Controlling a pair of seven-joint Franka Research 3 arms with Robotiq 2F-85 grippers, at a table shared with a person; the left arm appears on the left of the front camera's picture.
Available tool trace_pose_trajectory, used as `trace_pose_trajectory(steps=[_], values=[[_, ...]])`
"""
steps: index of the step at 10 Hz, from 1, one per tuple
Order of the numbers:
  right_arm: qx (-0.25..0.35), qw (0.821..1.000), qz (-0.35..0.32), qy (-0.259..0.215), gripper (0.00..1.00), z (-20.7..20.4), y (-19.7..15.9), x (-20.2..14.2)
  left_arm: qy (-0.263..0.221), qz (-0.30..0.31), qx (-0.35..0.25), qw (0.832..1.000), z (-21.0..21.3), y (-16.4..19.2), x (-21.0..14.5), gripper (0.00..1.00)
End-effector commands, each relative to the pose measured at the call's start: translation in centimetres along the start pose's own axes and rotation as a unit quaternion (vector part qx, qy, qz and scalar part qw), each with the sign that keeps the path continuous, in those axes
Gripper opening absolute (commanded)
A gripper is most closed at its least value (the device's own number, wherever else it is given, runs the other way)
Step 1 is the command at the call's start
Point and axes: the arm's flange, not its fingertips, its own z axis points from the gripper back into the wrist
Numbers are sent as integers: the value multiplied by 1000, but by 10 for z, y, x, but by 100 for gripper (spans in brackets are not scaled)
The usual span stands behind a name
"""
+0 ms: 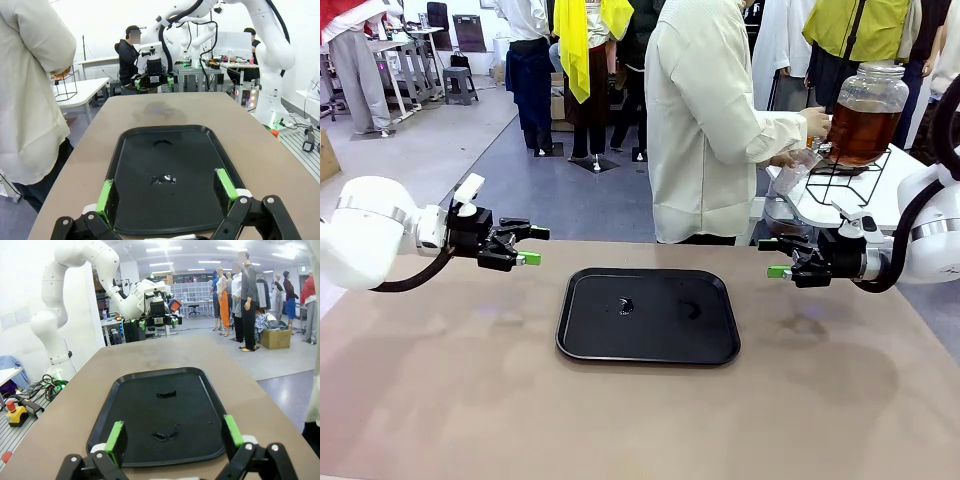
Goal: Pour the drink into the iced cup.
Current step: Open the gripper to release the iced cup you were holding.
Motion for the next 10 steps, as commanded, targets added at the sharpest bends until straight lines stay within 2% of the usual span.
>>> trace_pose_trajectory(steps=[1, 10], values=[[0, 1000, 3, 0, 100, 0, 0, 3, 0, 0, 5, 1000, -1, 0, 4, 100], [0, 1000, 3, 0, 100, 0, 0, 3, 0, 0, 5, 1000, -1, 0, 4, 100]])
